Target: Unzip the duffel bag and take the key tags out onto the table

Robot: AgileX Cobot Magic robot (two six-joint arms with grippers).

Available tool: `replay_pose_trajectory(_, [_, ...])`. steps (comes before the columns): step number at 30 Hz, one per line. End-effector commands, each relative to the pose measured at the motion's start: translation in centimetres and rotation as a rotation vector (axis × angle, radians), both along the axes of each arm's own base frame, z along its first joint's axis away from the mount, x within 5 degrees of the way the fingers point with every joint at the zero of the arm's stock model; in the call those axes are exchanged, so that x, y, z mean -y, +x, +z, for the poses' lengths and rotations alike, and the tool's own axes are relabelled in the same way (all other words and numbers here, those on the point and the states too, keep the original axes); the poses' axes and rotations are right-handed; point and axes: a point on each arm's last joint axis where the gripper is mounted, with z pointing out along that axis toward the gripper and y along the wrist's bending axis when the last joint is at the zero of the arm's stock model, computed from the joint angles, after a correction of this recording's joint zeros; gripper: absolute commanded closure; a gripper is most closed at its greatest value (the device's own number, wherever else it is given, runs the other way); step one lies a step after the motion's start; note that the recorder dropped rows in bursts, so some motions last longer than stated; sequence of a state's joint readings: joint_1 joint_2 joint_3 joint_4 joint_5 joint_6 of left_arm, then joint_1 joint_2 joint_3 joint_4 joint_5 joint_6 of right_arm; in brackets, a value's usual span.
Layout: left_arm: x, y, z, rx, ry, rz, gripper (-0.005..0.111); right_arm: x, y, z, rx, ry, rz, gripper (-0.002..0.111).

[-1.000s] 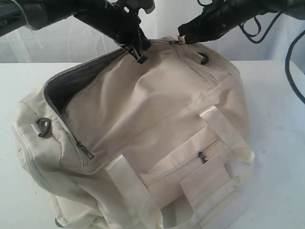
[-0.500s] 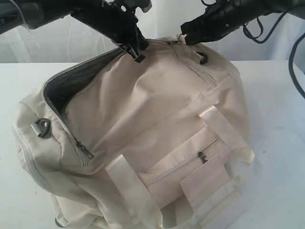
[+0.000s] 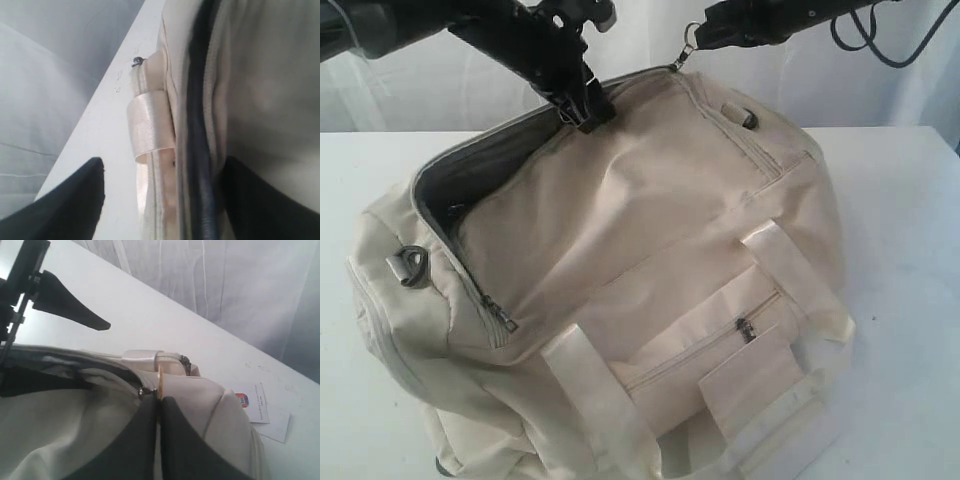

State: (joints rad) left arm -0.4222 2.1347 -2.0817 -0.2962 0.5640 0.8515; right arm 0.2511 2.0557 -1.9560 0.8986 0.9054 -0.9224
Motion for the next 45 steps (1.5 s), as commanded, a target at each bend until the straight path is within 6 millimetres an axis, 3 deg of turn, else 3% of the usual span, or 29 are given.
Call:
replay_pose_trajectory(1, [0.7, -0.6, 0.6, -0.029, -0.080, -0.030, 0.034, 0.4, -0.4, 1.1, 0.020, 0.022, 0.008, 0.108])
replay_pose_trajectory(6, [2.6, -1.7, 1.9, 0.050, -0.117, -0.143, 0.034, -0.4, -0.9, 1.2, 0.023, 0.029, 0.054, 0.108])
replay_pose_trajectory(11, [4.0, -1.9, 1.4, 0.092, -0.110, -0.174, 0.036, -0.9, -1.1, 1.2, 0.026, 0.028, 0.071, 0.108])
replay_pose_trajectory(18, [4.0, -1.3, 1.4, 0.144, -0.130, -0.133, 0.068, -0.9, -1.1, 1.2, 0.042, 0.015, 0.072, 0.108])
replay_pose_trajectory(21, [4.0, -1.1, 1.5, 0.161, -0.136, -0.120, 0.077, -0.9, -1.1, 1.2, 0.044, 0.014, 0.073, 0.108])
replay_pose_trajectory(32, [4.3, -0.9, 0.5, 0.129, -0.137, -0.126, 0.080, -0.9, -1.1, 1.1, 0.045, 0.011, 0.073, 0.108])
replay_pose_trajectory(37, [4.3, -0.9, 0.5, 0.126, -0.130, -0.132, 0.106, -0.8, -0.9, 0.9, 0.050, -0.010, 0.069, 0.108])
replay_pose_trajectory(45, [4.1, -1.0, 0.4, 0.127, -0.084, -0.145, 0.107, -0.1, -0.4, 0.4, 0.043, -0.082, -0.011, 0.108])
